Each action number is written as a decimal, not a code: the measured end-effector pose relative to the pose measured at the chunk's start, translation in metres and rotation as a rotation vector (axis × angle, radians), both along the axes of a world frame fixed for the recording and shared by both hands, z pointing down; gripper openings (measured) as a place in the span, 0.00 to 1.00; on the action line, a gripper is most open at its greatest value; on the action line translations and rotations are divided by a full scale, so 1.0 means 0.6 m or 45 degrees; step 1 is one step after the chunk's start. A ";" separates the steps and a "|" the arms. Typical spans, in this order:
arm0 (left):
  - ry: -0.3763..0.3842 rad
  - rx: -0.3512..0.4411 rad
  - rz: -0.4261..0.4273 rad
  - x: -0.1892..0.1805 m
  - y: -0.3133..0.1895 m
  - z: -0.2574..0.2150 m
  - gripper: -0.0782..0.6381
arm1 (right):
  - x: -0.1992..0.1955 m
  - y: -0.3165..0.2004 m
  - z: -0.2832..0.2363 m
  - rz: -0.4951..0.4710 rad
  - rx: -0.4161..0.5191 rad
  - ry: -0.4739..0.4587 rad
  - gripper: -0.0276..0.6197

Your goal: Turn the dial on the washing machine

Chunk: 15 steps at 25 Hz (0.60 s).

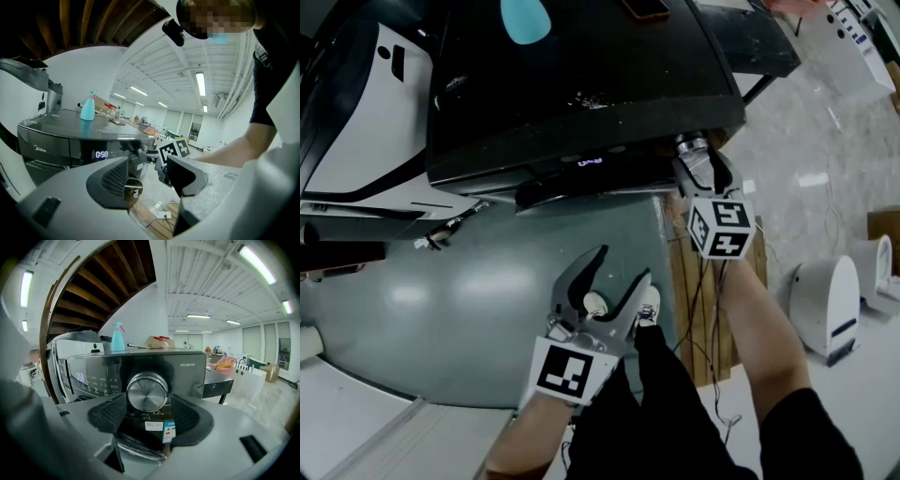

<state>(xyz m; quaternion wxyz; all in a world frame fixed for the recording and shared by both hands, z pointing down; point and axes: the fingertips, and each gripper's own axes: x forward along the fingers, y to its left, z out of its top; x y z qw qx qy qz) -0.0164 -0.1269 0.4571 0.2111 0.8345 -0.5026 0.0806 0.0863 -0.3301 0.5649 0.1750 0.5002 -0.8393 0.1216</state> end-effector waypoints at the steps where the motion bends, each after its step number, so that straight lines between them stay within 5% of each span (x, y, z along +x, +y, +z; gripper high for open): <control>1: 0.005 -0.002 0.000 0.001 0.000 0.001 0.44 | 0.001 0.000 0.000 0.005 -0.003 -0.018 0.50; 10: 0.016 -0.009 0.007 0.008 0.000 0.005 0.44 | 0.004 -0.005 0.002 0.106 -0.174 -0.440 0.51; 15: 0.021 -0.017 0.011 0.011 0.002 0.007 0.44 | -0.003 -0.002 0.000 0.143 -0.231 -0.580 0.47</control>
